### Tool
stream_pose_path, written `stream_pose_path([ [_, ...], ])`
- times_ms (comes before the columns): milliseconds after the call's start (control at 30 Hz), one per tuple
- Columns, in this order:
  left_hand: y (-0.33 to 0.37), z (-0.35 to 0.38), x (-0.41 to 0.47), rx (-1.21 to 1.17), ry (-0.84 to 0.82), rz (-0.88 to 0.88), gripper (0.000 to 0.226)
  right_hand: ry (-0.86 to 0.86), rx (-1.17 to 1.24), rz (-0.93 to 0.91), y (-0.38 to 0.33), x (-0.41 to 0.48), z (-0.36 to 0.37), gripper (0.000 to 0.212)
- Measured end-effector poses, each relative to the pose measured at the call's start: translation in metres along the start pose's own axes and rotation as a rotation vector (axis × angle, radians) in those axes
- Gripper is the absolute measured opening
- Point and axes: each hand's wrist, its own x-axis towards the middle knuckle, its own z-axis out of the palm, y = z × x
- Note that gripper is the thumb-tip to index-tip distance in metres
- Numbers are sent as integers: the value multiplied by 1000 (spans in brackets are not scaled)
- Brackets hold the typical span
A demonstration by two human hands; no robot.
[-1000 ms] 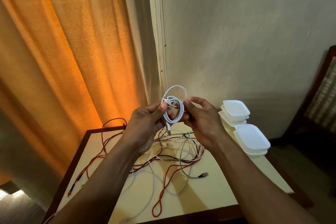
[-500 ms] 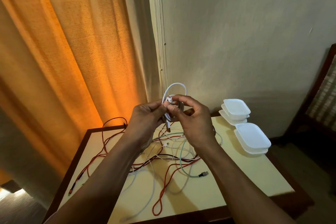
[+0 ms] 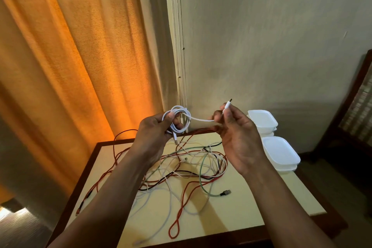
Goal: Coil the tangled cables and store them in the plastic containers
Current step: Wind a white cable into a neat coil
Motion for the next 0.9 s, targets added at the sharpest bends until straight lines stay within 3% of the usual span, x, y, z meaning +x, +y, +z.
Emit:
stream_pose_path([
  [100, 1, 0, 0, 37, -10, 17, 26, 56, -10, -55, -9, 6, -9, 26],
  [367, 8, 1, -3, 209, -106, 71, 28, 259, -23, -172, -24, 23, -23, 17],
  [500, 4, -2, -4, 95, -146, -10, 26, 261, -622, -422, -19, 24, -34, 16],
  [633, 7, 0, -7, -44, -169, -64, 24, -29, -1221, -732, -12, 15, -39, 23],
  [733, 8, 0, -6, -96, -172, -78, 21, -196, -1397, -746, -2, 15, -42, 24],
  [900, 13, 4, -7, -251, -188, -93, 20, -97, -1368, -578, 16, 6, -34, 14],
])
